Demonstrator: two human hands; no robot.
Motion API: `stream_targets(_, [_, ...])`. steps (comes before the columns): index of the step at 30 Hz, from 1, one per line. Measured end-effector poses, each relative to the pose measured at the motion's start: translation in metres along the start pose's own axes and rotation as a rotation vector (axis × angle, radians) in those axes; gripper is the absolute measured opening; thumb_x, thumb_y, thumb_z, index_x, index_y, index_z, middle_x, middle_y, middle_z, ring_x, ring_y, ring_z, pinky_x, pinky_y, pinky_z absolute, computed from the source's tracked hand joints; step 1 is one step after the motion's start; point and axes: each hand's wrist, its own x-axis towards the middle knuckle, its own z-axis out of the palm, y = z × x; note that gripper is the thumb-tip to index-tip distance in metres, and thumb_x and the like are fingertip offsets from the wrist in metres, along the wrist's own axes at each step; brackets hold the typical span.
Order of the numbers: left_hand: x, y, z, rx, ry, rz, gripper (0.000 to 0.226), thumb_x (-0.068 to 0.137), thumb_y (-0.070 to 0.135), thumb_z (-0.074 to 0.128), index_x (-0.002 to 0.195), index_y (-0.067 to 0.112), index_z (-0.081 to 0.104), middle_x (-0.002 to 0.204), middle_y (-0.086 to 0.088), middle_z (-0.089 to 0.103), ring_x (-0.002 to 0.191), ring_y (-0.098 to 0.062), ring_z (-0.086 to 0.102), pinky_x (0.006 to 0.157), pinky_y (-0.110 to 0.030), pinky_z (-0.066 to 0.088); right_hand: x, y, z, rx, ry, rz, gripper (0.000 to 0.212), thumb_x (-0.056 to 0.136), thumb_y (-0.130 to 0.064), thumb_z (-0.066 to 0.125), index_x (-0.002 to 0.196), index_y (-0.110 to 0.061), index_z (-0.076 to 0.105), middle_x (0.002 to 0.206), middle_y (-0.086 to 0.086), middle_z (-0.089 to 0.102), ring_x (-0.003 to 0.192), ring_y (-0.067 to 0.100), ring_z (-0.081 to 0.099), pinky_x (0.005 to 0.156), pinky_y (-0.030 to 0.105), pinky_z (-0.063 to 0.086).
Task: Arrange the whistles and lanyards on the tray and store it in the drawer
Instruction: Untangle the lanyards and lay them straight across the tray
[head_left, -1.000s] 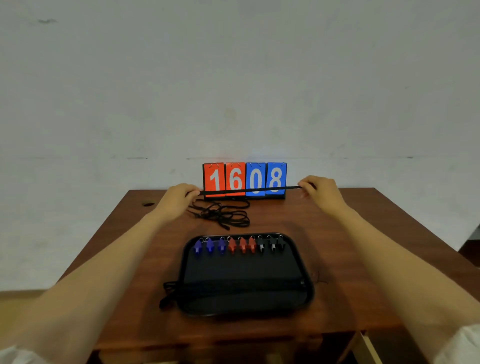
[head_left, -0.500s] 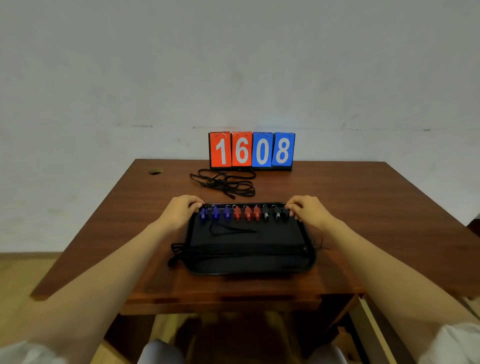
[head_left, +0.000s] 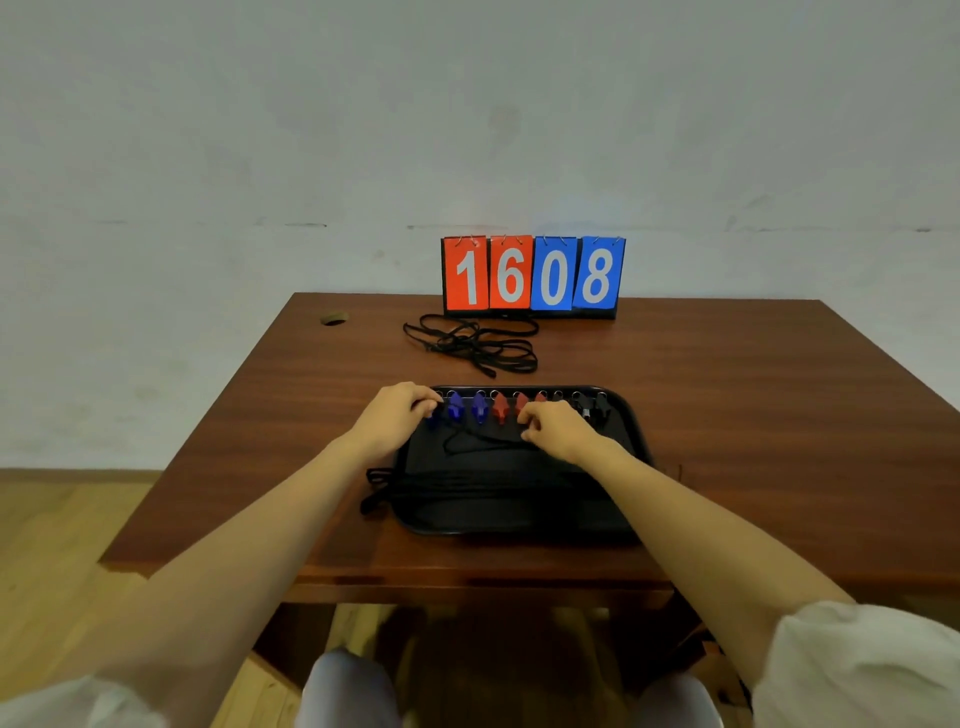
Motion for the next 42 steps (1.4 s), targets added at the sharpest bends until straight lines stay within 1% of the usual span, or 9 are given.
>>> stream_targets(3, [0.003,-0.003,0.003,-0.009,-0.009,-0.019,0.027,0.097,0.015,0.045,0.116,0.012,0.064,0.112,-0.008,0.063,0.101,-0.021,0.059,0.092,-0.033,0.043,0.007,0.003,0.009,-0.068,-0.062,0.02,0.038,0.092,-0.017,0.058,0.129,-0.011,0.052,0.125,0.014,0.055,0.113,0.031,0.054,0.096,0.037,0.044])
stream_targets(7, [0.002,-0.007,0.004,-0.012,-0.012,-0.022,0.027,0.097,0.015,0.045,0.117,0.012,0.064,0.11,-0.007,0.063,0.101,-0.021,0.058,0.093,-0.033,0.043,0.009,0.011,0.022,-0.107,-0.034,0.007,0.007,0.094,-0.009,0.05,0.098,-0.01,0.054,0.111,0.014,0.055,0.101,0.034,0.055,0.086,0.042,0.046])
stream_targets(10, [0.002,-0.011,0.004,-0.006,0.007,-0.024,0.027,0.098,0.015,0.044,0.117,0.013,0.064,0.106,-0.007,0.062,0.101,-0.023,0.057,0.087,-0.03,0.041,0.004,0.014,0.025,-0.178,-0.03,-0.031,0.009,0.096,-0.006,0.041,0.094,-0.011,0.048,0.103,0.011,0.046,0.093,0.03,0.048,0.08,0.043,0.044])
stream_targets(14, [0.001,-0.012,0.004,-0.056,0.14,-0.053,0.027,0.098,0.014,0.043,0.118,0.015,0.059,0.11,-0.006,0.062,0.102,-0.023,0.057,0.086,-0.033,0.044,-0.002,0.019,0.01,-0.119,0.207,-0.045,0.008,0.098,-0.007,0.037,0.096,-0.012,0.042,0.096,0.01,0.045,0.082,0.026,0.042,0.066,0.037,0.035])
stream_targets(20, [-0.004,-0.02,0.005,-0.116,0.253,-0.107,0.008,0.094,0.021,0.052,0.087,0.02,0.057,0.087,0.002,0.066,0.084,-0.02,0.059,0.071,-0.033,0.045,-0.03,0.059,-0.025,-0.101,0.458,0.001,0.015,0.1,-0.019,0.036,0.097,-0.008,0.045,0.078,0.01,0.052,0.067,0.032,0.048,0.058,0.037,0.035])
stream_targets(27, [-0.01,-0.031,0.021,-0.053,0.127,-0.135,0.019,0.094,0.015,0.052,0.104,0.014,0.068,0.108,-0.005,0.069,0.104,-0.023,0.06,0.084,-0.034,0.046,-0.065,0.098,-0.034,0.186,0.305,0.043,0.012,0.092,-0.021,0.058,0.094,-0.015,0.069,0.091,0.001,0.069,0.085,0.017,0.062,0.08,0.034,0.051])
stream_targets(31, [-0.014,-0.034,0.031,-0.052,0.1,-0.182,0.014,0.096,0.013,0.047,0.103,0.015,0.059,0.099,-0.006,0.07,0.087,-0.021,0.062,0.074,-0.033,0.047,-0.072,0.106,-0.029,0.179,0.23,0.098,0.025,0.099,-0.013,0.045,0.115,-0.01,0.064,0.1,0.005,0.069,0.085,0.012,0.06,0.078,0.026,0.046])
stream_targets(38, [-0.017,-0.033,0.038,0.073,0.072,-0.154,0.012,0.093,0.024,0.056,0.092,0.017,0.066,0.092,-0.002,0.068,0.083,-0.021,0.061,0.069,-0.034,0.048,-0.077,0.113,-0.031,-0.008,0.263,0.185,0.012,0.092,-0.02,0.058,0.085,-0.015,0.066,0.066,-0.012,0.06,0.061,0.012,0.058,0.06,0.029,0.047])
stream_targets(42, [-0.017,-0.038,0.045,0.186,0.068,-0.109,0.019,0.094,0.019,0.051,0.101,0.018,0.069,0.109,-0.002,0.069,0.103,-0.025,0.06,0.087,-0.038,0.048,-0.079,0.115,-0.025,-0.154,0.237,0.181,0.022,0.096,-0.017,0.048,0.097,-0.01,0.069,0.096,0.008,0.067,0.087,0.023,0.056,0.072,0.037,0.049])
